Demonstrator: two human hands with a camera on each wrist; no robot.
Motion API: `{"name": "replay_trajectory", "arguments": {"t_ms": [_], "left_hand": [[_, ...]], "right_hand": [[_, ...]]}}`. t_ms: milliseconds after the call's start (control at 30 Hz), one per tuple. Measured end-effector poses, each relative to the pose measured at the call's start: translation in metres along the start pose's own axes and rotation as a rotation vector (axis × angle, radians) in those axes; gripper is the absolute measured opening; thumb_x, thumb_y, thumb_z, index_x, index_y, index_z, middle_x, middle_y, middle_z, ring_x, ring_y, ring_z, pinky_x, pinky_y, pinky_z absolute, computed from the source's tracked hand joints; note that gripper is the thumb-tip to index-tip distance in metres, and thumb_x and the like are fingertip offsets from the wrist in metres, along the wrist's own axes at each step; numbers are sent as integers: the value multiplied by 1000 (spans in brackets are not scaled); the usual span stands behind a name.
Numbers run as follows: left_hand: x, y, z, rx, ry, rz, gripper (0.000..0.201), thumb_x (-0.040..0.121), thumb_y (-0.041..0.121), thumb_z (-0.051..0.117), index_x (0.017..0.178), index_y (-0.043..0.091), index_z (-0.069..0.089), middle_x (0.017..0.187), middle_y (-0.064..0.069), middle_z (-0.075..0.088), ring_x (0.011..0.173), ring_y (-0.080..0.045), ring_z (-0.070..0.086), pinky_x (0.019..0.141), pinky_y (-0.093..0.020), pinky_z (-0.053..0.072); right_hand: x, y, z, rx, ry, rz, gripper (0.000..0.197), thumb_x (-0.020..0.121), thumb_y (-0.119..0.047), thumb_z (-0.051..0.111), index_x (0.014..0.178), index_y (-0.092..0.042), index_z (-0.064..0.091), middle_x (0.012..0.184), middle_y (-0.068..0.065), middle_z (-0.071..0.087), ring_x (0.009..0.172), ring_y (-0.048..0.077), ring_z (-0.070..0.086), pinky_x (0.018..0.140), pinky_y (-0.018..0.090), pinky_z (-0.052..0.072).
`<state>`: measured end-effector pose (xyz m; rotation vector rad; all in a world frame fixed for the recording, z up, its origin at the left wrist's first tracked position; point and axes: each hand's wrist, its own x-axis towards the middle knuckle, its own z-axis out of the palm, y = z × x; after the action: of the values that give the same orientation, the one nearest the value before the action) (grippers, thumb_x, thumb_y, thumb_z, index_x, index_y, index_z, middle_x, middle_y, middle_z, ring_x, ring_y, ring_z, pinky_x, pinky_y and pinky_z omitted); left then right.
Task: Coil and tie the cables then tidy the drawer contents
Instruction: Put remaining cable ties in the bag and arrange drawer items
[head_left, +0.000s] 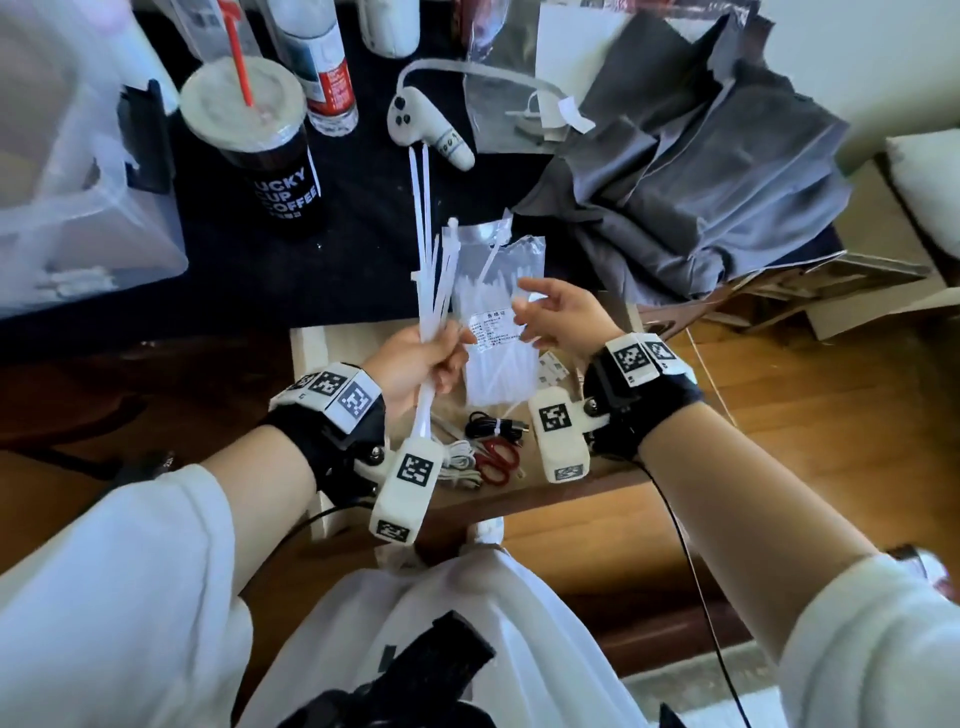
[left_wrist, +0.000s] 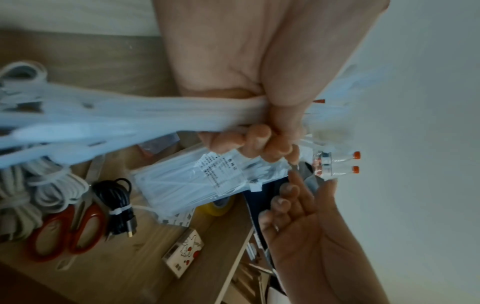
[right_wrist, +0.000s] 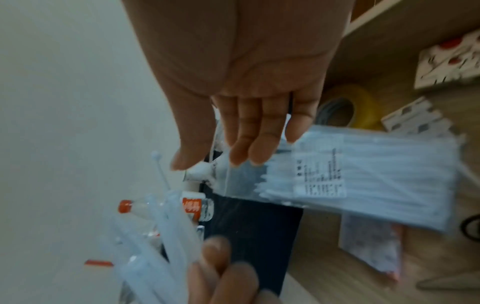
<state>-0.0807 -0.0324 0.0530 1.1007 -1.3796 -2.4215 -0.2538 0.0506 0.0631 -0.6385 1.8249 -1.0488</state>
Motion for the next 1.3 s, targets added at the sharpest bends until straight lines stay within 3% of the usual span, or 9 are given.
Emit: {"name": "replay_trajectory", "arguments": {"t_ms": [100,200,333,500,733,933,1133,1233,1300], "left_hand": [[-9,10,3,0,7,68,25,100,16,37,83,7,53,47,5,50,40,-8,41,44,-20,34],[-16,21,7,30,20,140,27,100,16,37,82,6,54,49,5,56,41,-7,47,43,-18,39],[-20,30,8,19,7,174,26,100,20,38,92,5,58,65,-2,64,50,-10,57,49,-21,47],[-22,41,9,47,-37,185,27,101,20,36,103,10,61,78,-4,71,65,-13,67,71,-29,56],[-16,51,6,24,-140,175,23,91,25,47,103,10,61,74,-2,70,65,-13,66,67,-26,55],[-7,56,-1,-8,-211,172,62,56,54,82,102,14,66,76,-3,69,66,-15,65,62,-26,54],[-9,60,4,-29,-210,148,33,82,28,51,107,7,61,65,-1,65,57,-13,60,58,-25,51],[-12,60,7,-76,-228,120,30,84,23,47,104,5,60,51,1,51,44,-9,45,48,-22,44],[-13,60,7,-88,-252,105,30,84,23,45,103,6,60,50,2,48,40,-6,40,44,-20,41]], "right_hand": [[-5,-19,15,-7,-98,-130,15,88,-13,63,102,-16,63,64,-8,58,50,-3,54,62,16,47],[-10,-40,25,2,-106,-203,2,86,-12,65,88,-13,64,51,-14,60,48,-4,54,58,10,47],[-9,-58,31,-29,-54,-303,18,84,-17,68,66,-15,64,51,-11,58,48,1,52,58,12,46],[-7,-72,27,-12,-98,-346,14,83,-11,68,70,-9,65,55,-6,61,52,4,58,59,14,48],[0,-99,15,-4,36,-411,10,83,-14,69,74,-9,67,55,-11,61,47,-3,51,56,12,45],[5,-113,12,55,41,-404,12,84,-18,68,74,-10,66,61,-4,62,47,0,51,53,11,46],[9,-113,12,120,12,-372,19,86,-11,65,68,-7,60,59,4,55,42,4,46,47,15,44],[7,-111,14,139,-121,-340,19,92,-12,57,90,6,63,68,9,46,44,8,39,45,18,36],[4,-110,15,149,-206,-343,19,94,-11,50,97,0,65,65,7,43,44,9,36,47,19,32]]}}
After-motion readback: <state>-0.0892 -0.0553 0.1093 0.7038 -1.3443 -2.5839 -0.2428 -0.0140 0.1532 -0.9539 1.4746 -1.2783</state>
